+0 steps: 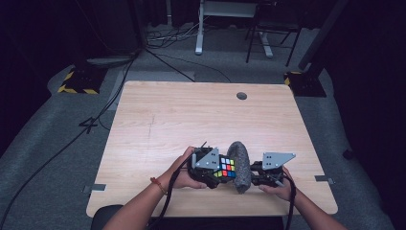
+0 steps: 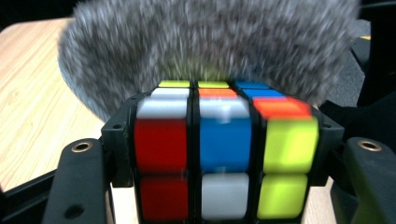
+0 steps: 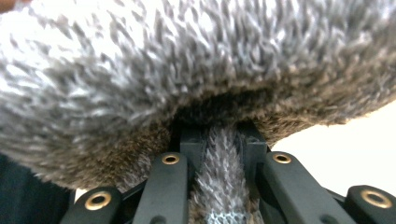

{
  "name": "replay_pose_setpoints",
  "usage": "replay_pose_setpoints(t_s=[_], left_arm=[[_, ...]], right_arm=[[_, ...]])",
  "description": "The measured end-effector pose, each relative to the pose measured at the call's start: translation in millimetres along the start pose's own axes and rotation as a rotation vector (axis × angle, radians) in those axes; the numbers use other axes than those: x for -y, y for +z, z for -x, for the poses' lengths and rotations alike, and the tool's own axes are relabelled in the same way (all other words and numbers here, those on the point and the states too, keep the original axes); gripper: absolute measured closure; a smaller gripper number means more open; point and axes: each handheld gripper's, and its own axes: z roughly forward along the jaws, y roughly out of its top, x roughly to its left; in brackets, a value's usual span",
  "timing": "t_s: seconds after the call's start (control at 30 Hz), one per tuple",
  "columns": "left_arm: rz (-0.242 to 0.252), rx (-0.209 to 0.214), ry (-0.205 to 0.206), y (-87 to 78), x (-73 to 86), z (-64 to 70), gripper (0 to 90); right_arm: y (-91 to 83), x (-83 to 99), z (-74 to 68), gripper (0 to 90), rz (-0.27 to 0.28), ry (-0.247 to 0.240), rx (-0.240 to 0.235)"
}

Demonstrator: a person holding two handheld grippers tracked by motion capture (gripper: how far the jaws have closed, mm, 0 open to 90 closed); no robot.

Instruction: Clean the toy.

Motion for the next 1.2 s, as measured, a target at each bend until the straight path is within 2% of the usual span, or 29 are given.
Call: replay_pose_setpoints(t_s=[0.37,0.47,0.6,0.67,0.8,0.87,0.93,1.03,1.13,1.2], left_arm=[[-0.058,-0.023,0.018,4.3,-0.1,2.3,33.1],[-0.042,-0.024,0.016,3.1,-1.6,1.8,33.3],[0.018,-0.007,0.009,-2.9,-7.2,3.9,33.4],[0.031,-0.012,0.024,-5.4,-10.0,5.1,33.4],[0.058,-0.016,0.021,-10.2,-12.3,5.5,33.4],[0.041,-0.022,0.034,-9.9,-11.8,4.4,33.4],[0.029,-0.026,0.033,-8.3,-9.2,3.6,33.4],[0.004,-0.039,0.022,-7.6,-5.7,-0.8,33.4],[-0.035,-0.055,0.016,-3.4,-1.0,-3.8,33.4],[-0.034,-0.036,0.001,0.3,1.4,-3.3,33.4]], right_arm=[[-6.6,-6.3,0.7,77.3,0.034,-0.018,0.011],[-5.8,-6.5,1.4,77.3,0.009,-0.024,0.030],[0.3,-2.8,3.7,77.3,-0.051,-0.022,0.046],[5.7,0.4,3.4,77.4,-0.078,-0.022,0.035],[15.3,2.8,-0.5,77.3,-0.133,-0.046,0.014],[17.9,3.8,-2.8,77.3,-0.149,-0.056,0.013],[16.2,1.7,-4.8,77.3,-0.134,-0.063,0.009],[12.3,-1.1,-7.4,77.3,-0.128,-0.082,0.029],[1.4,-5.9,-7.3,77.3,-0.074,-0.072,0.040],[-5.3,-10.1,-6.6,77.3,-0.038,-0.064,0.051]])
